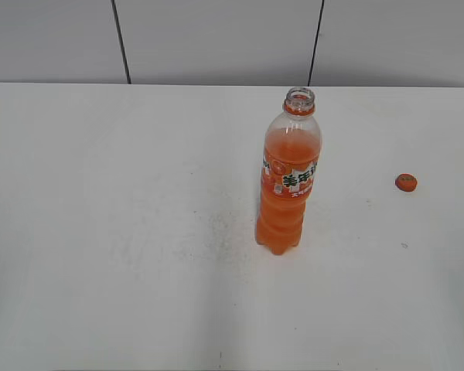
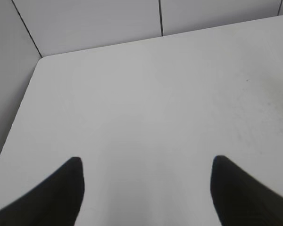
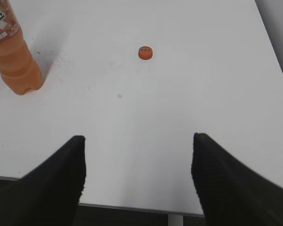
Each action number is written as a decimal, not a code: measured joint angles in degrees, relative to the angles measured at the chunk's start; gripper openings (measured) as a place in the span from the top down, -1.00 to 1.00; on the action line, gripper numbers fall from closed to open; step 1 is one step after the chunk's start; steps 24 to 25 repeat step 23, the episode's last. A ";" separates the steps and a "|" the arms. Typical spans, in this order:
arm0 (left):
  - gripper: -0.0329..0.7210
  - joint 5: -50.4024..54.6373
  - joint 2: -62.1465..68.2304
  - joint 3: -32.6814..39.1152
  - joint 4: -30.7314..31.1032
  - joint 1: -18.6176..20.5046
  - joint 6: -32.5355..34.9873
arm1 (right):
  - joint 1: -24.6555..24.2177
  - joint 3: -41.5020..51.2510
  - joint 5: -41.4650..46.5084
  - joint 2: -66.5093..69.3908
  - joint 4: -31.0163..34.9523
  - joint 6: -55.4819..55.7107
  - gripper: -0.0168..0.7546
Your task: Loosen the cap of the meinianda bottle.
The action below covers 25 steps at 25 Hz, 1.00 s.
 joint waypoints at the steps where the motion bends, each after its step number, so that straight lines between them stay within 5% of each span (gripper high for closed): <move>1: -0.44 -0.05 0.00 0.00 0.00 0.00 0.00 | 0.00 0.00 0.00 -0.18 0.00 0.00 -0.40; 25: -0.44 -0.05 -0.17 0.00 0.00 0.00 0.00 | 0.00 0.00 -0.06 -0.18 -0.06 0.90 -0.40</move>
